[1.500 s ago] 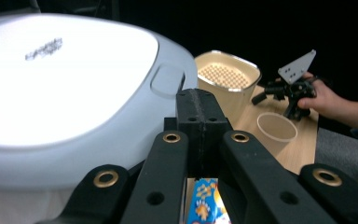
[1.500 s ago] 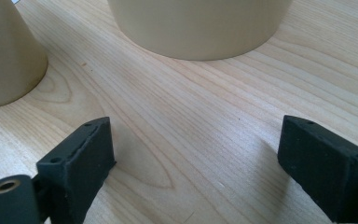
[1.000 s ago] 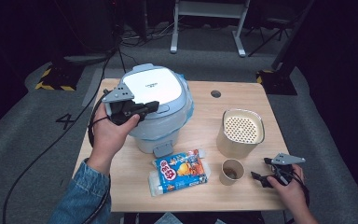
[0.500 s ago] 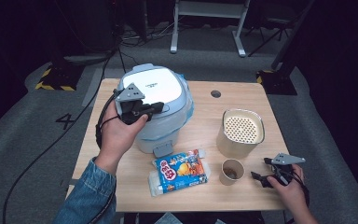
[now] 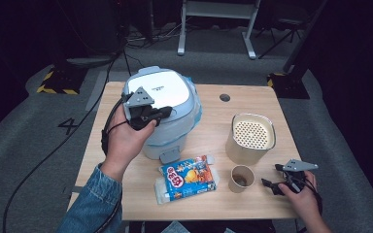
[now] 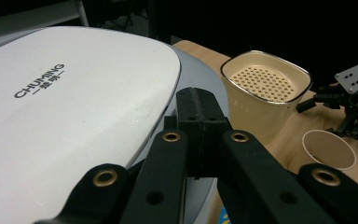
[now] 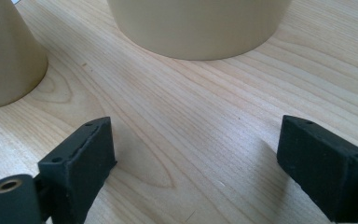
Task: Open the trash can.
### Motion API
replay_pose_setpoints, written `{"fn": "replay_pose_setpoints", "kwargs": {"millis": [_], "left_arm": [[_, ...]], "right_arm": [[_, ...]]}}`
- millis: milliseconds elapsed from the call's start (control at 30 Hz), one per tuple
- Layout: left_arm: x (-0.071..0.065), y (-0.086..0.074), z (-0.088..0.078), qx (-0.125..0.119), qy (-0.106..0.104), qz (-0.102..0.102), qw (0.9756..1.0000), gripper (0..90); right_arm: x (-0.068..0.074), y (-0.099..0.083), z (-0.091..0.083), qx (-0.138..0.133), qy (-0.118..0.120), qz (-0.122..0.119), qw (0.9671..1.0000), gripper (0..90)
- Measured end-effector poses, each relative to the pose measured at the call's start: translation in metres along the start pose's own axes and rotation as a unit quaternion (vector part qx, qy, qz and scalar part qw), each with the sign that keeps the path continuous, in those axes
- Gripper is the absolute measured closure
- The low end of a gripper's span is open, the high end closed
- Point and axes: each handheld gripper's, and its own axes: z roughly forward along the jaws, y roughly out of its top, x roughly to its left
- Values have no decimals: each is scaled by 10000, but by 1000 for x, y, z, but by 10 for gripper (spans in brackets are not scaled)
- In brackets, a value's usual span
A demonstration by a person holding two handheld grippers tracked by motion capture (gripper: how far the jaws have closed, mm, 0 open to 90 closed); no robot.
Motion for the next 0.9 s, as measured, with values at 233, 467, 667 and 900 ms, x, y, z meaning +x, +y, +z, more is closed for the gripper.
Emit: {"fn": "replay_pose_setpoints", "kwargs": {"millis": [233, 467, 667, 900], "left_arm": [[0, 1, 0, 37, 30, 28, 10000, 900], [-4, 1, 1, 64, 121, 109, 9998, 900], [-3, 2, 1, 59, 116, 99, 9999, 900], [-1, 3, -3, -221, -148, -52, 9996, 682]], "right_arm": [[0, 0, 0, -2, 3, 4, 10000, 113], [0, 0, 0, -2, 3, 5, 10000, 113], [0, 0, 0, 1, 1, 6, 10000, 113], [0, 0, 0, -2, 4, 7, 10000, 113]]}}
